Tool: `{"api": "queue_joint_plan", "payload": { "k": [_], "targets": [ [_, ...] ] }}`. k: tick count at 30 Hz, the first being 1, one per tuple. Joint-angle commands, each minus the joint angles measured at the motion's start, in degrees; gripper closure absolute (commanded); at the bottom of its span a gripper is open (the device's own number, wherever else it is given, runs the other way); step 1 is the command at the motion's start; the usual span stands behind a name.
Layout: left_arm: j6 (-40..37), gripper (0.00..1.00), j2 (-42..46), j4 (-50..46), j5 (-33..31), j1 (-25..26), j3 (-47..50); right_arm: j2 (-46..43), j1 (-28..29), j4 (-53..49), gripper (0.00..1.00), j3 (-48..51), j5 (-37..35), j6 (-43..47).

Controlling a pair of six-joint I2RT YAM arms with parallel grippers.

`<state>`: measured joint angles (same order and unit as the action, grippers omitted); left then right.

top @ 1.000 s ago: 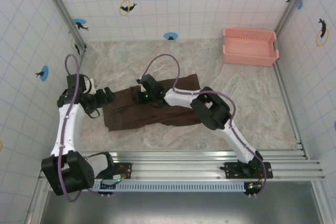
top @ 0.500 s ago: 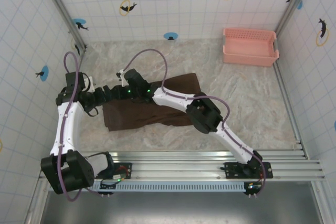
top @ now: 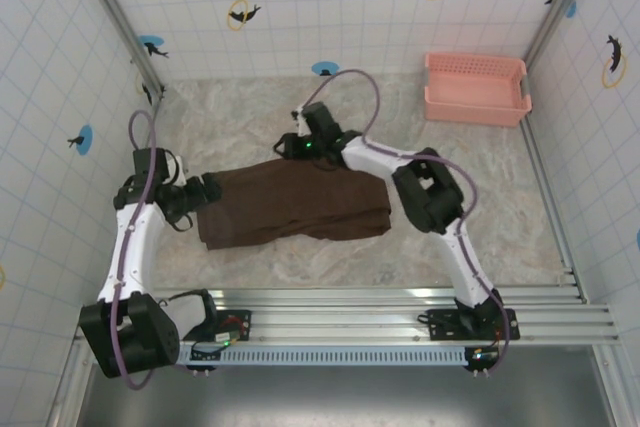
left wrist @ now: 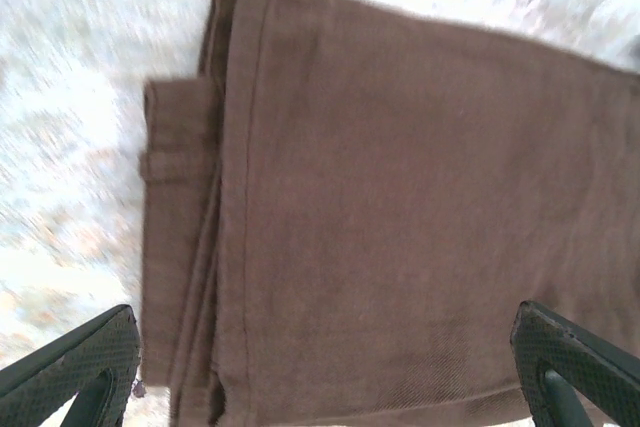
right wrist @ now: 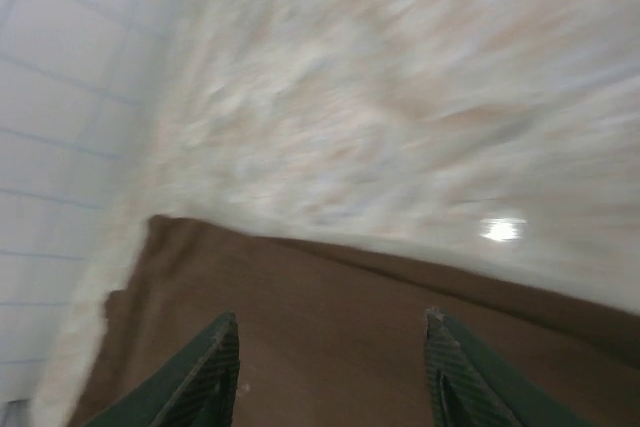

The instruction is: Roll up the long pants

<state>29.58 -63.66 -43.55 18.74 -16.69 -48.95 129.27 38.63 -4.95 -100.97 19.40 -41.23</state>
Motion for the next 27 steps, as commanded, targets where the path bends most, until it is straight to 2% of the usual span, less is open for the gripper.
{"api": "queue_joint_plan", "payload": {
  "k": [1,4,8,11,15,24,26,27],
  "targets": [
    [5.4,0.03,0.8,3.4,-0.5,3.5,4.7,-16.0,-1.0,-23.8,0.47,2.0,-8.1,21.6],
    [9.0,0.03,0.0,6.5,-3.5,8.4,7.1,-22.4,-4.2,-30.0,0.46,10.2,-11.2,25.8],
    [10.6,0.03,-4.2,7.9,-8.2,15.3,6.1,-29.8,-8.9,-26.6,0.44,23.4,-9.1,24.4],
    [10.1,0.03,-8.8,7.6,-11.6,19.4,4.5,-32.2,-11.3,-24.4,0.43,29.5,-7.3,23.1],
    [10.3,0.03,-16.0,7.7,-14.7,23.0,3.3,-30.6,-12.4,-25.3,0.43,33.0,-7.1,23.6],
    [14.2,0.03,-27.5,14.4,-12.1,24.8,4.9,-25.0,-13.4,-25.1,0.43,35.9,-8.1,24.8],
    [13.7,0.03,-28.8,13.7,-13.1,25.5,3.3,-22.5,-13.5,-24.9,0.46,35.5,-7.7,24.8],
    [13.7,0.03,-29.6,13.3,-13.4,25.6,2.2,-21.0,-13.6,-24.9,0.53,35.2,-7.0,24.9]
  ]
}}
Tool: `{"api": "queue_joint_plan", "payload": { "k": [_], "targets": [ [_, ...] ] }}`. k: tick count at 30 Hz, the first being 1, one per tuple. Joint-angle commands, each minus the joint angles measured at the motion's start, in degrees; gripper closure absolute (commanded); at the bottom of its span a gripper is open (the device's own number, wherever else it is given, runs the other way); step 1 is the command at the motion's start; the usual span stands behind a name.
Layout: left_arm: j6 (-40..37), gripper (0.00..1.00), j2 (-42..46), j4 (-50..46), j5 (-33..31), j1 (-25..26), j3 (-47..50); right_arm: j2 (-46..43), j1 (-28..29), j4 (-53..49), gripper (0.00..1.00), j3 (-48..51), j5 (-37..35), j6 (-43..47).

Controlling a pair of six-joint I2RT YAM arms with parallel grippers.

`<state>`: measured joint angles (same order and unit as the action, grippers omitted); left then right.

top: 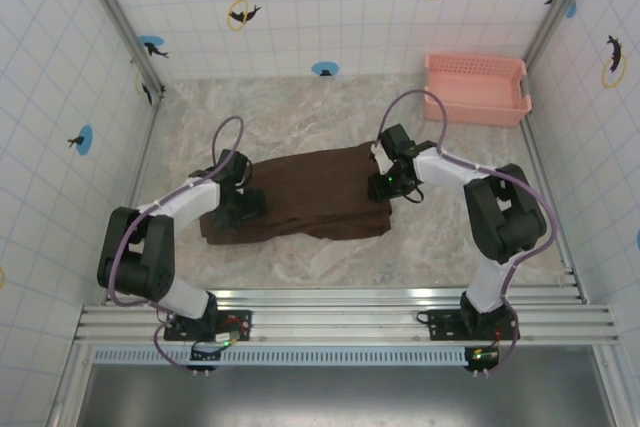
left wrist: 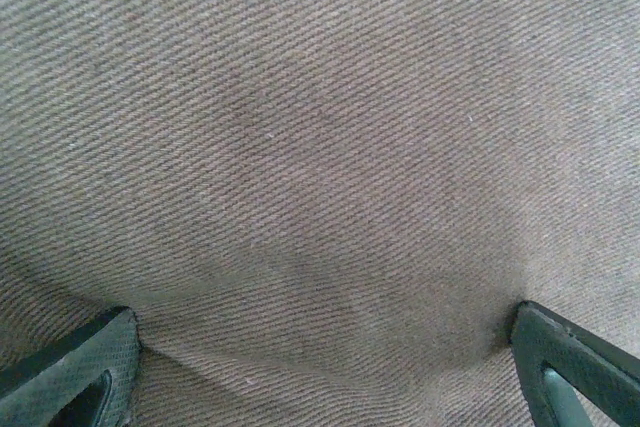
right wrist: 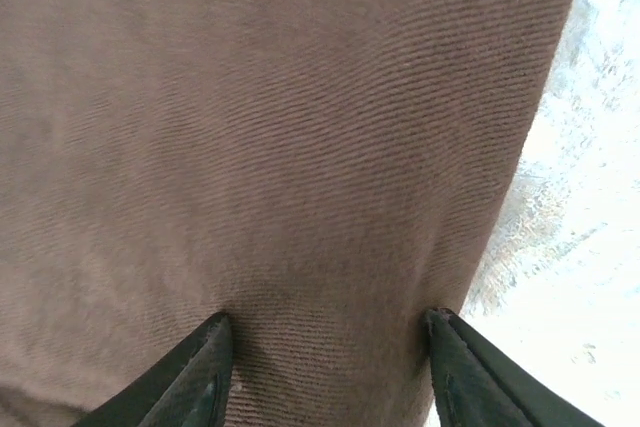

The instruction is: Roll up the long pants

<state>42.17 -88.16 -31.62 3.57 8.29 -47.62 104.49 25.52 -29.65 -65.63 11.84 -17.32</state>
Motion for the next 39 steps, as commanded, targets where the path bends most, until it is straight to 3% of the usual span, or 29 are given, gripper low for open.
{"api": "queue_joint_plan", "payload": {
  "k": [1,2,4,11,19,21,28,31,34,39],
  "targets": [
    [1.3,0.03,-6.3,1.0,1.6,0.6,-0.2,5.3,-0.7,-0.3,0.68,-0.5,2.8,1.3],
    [1.5,0.03,-7.4,0.7,1.7,0.6,-1.3,6.4,-0.7,-1.1,0.78,-1.0,3.1,1.1],
    [2.2,0.03,-10.6,0.4,2.6,0.6,-4.8,7.2,-0.6,-0.6,0.85,0.0,3.7,-0.1],
    [4.2,0.03,-27.0,-1.6,6.3,1.3,-24.8,0.2,2.5,2.7,0.83,10.4,3.6,-5.5],
    [8.3,0.03,-46.2,-1.6,16.2,4.4,-50.0,-10.0,12.7,4.6,0.81,20.3,-1.4,-16.4],
    [9.3,0.03,-52.8,-1.7,19.3,5.0,-57.2,-10.7,16.6,5.3,0.81,21.1,-2.7,-19.6],
    [14.1,0.03,-63.0,0.0,24.8,5.8,-75.9,-5.5,27.2,8.0,0.79,14.8,-4.0,-26.7],
    [14.5,0.03,-66.9,-2.0,25.3,5.3,-84.1,-0.1,29.3,7.4,0.7,8.4,-3.0,-26.5],
    [14.3,0.03,-68.2,-2.9,26.7,4.0,-88.6,3.0,30.5,5.0,0.51,1.9,-2.3,-25.0],
    [5.5,0.03,-59.5,-7.0,20.8,0.6,-86.4,-2.8,30.8,-6.4,0.36,-5.2,-6.9,-17.8]
  ]
}}
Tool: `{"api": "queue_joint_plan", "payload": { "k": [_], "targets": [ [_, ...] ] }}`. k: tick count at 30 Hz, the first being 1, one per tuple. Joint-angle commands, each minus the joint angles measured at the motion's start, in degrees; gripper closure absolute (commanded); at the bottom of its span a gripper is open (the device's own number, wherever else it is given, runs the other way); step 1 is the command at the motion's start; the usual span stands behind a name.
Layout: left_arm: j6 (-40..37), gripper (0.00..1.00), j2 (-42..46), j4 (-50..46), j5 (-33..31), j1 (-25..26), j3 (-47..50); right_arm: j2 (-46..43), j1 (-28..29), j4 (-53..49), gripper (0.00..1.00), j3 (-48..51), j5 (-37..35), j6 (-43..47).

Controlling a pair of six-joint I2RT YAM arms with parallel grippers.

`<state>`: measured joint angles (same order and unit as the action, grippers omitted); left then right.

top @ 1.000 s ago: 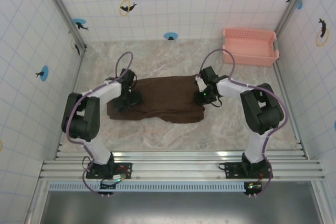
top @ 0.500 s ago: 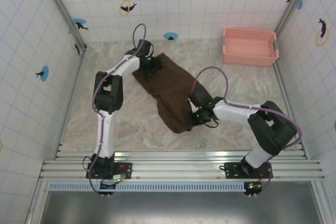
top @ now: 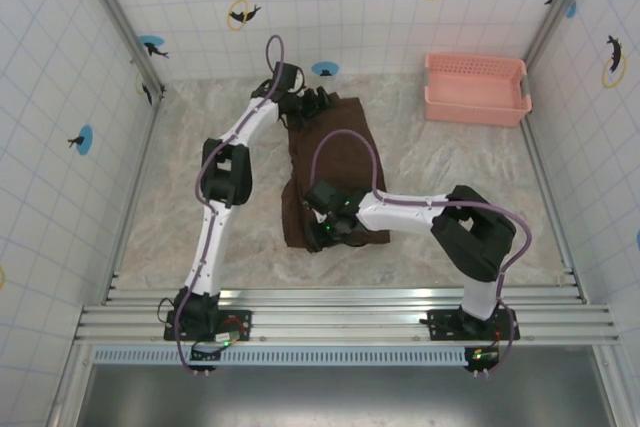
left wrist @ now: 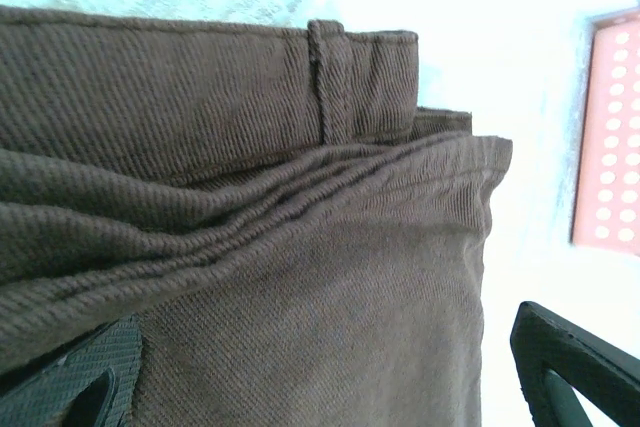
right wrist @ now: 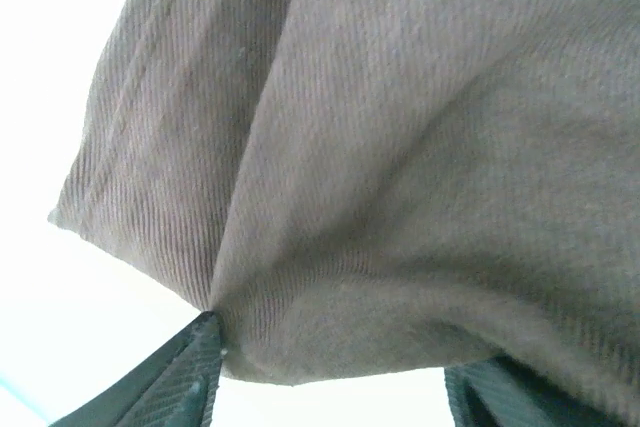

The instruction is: Roll up the long pants

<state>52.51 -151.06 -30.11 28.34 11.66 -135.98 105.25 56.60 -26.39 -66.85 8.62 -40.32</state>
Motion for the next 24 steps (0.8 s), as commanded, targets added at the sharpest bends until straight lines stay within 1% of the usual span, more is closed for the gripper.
{"api": "queue_joint_plan", "payload": {
  "k": [1,3,4,5,6,7,8,9,11,12,14,15,18,19,22,24],
  "targets": [
    [-7.1,0.03,5.6,-9.8,-5.6,-3.5,2.6,-4.9,-0.5,-11.9,0.35,-4.9,-4.6,7.0],
    [-14.5,0.03,11.7,-11.9,-9.8,-4.7,5.3,-8.4,-0.3,-18.6,0.33,-7.1,-9.0,14.2],
    [-18.6,0.02,15.0,-13.7,-13.8,-4.9,7.0,-9.7,-0.1,-20.1,0.32,-7.1,-10.7,16.9],
    [-23.9,0.03,21.0,-14.9,-19.5,-4.8,10.3,-11.7,0.2,-21.2,0.3,-6.5,-12.6,20.0],
    [-27.4,0.03,26.2,-13.7,-24.7,-4.6,15.8,-13.6,0.2,-22.0,0.22,-5.5,-14.2,22.5],
    [-29.1,0.03,31.2,-11.9,-28.3,-4.5,21.2,-15.1,0.1,-22.4,0.21,-4.5,-15.2,24.5],
    [-31.0,0.03,37.4,-7.7,-30.0,-4.5,28.9,-17.1,0.0,-22.5,0.2,-3.4,-16.5,27.1],
    [-33.1,0.03,43.6,-1.2,-29.5,-4.6,37.1,-18.7,-0.2,-22.3,0.19,-2.4,-17.1,29.2],
    [-33.6,0.03,55.0,9.1,-29.8,-4.6,51.8,-21.1,-0.4,-22.6,0.18,-1.5,-17.4,34.1],
    [-33.9,0.03,60.2,15.2,-28.3,-4.7,59.1,-22.0,-0.1,-23.0,0.11,-1.1,-17.9,37.5],
    [-35.4,0.03,68.1,22.0,-25.0,-4.7,69.6,-23.3,0.8,-24.2,0.1,-0.4,-20.3,43.8],
    [-34.9,0.02,70.5,21.6,-24.1,-4.7,72.2,-23.6,1.3,-24.6,0.1,-0.1,-21.6,47.1],
    [-33.7,0.03,73.2,10.9,-23.5,-4.4,72.3,-23.5,2.6,-22.7,0.11,3.1,-25.5,53.7],
    [-32.6,0.02,74.4,8.9,-23.5,-4.1,73.3,-22.7,2.9,-21.8,0.11,4.2,-26.2,55.2],
    [-29.6,0.03,80.7,9.2,-21.0,-3.9,79.8,-18.4,3.6,-20.3,0.16,6.6,-25.7,57.7],
    [-29.9,0.03,85.4,8.4,-21.1,-3.9,82.9,-15.5,4.6,-19.4,0.19,7.9,-26.3,58.4]
  ]
}}
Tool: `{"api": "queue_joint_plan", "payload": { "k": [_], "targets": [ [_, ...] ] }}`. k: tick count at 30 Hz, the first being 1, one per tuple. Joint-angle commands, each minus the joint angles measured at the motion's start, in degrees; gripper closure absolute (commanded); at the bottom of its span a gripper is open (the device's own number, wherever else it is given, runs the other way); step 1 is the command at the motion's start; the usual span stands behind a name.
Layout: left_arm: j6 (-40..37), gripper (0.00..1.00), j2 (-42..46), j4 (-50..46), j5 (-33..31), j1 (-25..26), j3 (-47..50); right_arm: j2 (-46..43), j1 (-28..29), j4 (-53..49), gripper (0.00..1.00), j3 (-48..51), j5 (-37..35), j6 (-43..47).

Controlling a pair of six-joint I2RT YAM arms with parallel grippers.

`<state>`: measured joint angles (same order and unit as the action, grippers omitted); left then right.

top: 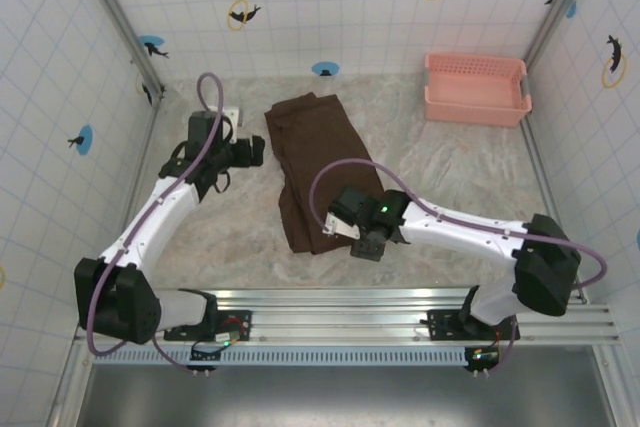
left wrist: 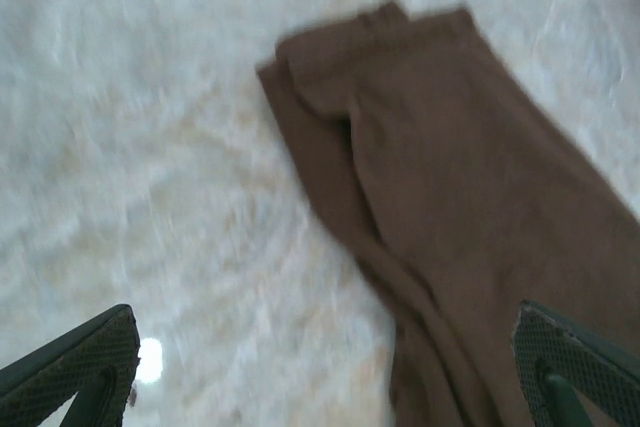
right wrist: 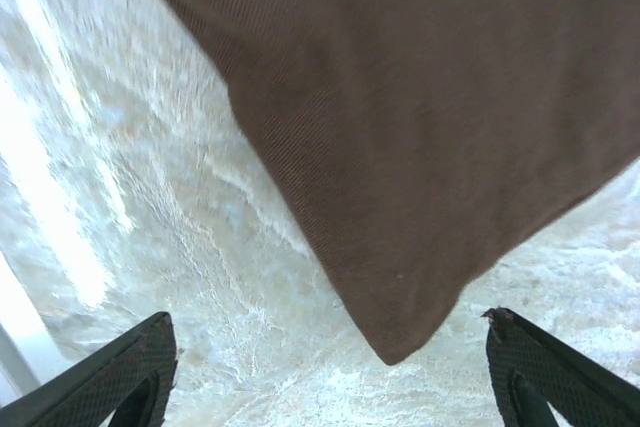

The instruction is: Roll up the long pants

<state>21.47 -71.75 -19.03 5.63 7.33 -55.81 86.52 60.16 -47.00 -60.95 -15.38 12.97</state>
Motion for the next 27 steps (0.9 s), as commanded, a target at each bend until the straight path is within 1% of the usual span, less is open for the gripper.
{"api": "queue_joint_plan", "payload": {
  "k": [1,5,8,10,12,15,18,21,24,26,27],
  "targets": [
    [1.2,0.02,8.4,-3.6,1.2,0.5,4.0,4.3,1.5,2.0,0.2,2.8,-2.5,5.4],
    [-0.8,0.02,14.8,-10.0,0.0,0.5,5.8,5.2,3.2,8.4,0.22,6.6,-3.9,6.1],
    [-1.9,0.03,18.2,-13.0,-0.3,0.5,7.0,6.1,3.3,10.8,0.22,6.7,-5.7,6.3],
    [-2.7,0.02,19.8,-14.1,0.0,0.5,7.8,7.3,3.4,12.6,0.23,6.6,-6.6,6.6],
    [-2.6,0.03,20.9,-14.8,-0.4,0.5,8.3,8.9,3.9,15.2,0.25,6.9,-9.9,7.2],
    [-2.7,0.02,21.7,-15.4,0.1,0.5,8.7,11.7,3.4,17.1,0.27,6.6,-10.3,8.4],
    [-3.0,0.02,21.9,-16.1,0.8,0.4,8.6,14.9,2.8,16.9,0.37,5.4,-9.2,8.9],
    [-3.7,0.02,21.8,-16.6,1.1,0.5,8.8,16.8,2.4,16.5,0.53,4.1,-7.1,9.0],
    [-4.7,0.03,21.5,-17.2,0.5,0.5,9.1,17.3,2.1,14.7,0.72,2.2,-4.0,8.8],
    [-5.5,0.03,21.2,-17.6,-0.7,0.5,9.5,17.2,2.2,12.6,0.82,0.7,-1.5,8.4],
    [-5.8,0.03,20.9,-17.8,-1.5,0.5,9.5,16.8,2.2,11.9,0.85,0.2,-0.5,8.1]
  ]
}}
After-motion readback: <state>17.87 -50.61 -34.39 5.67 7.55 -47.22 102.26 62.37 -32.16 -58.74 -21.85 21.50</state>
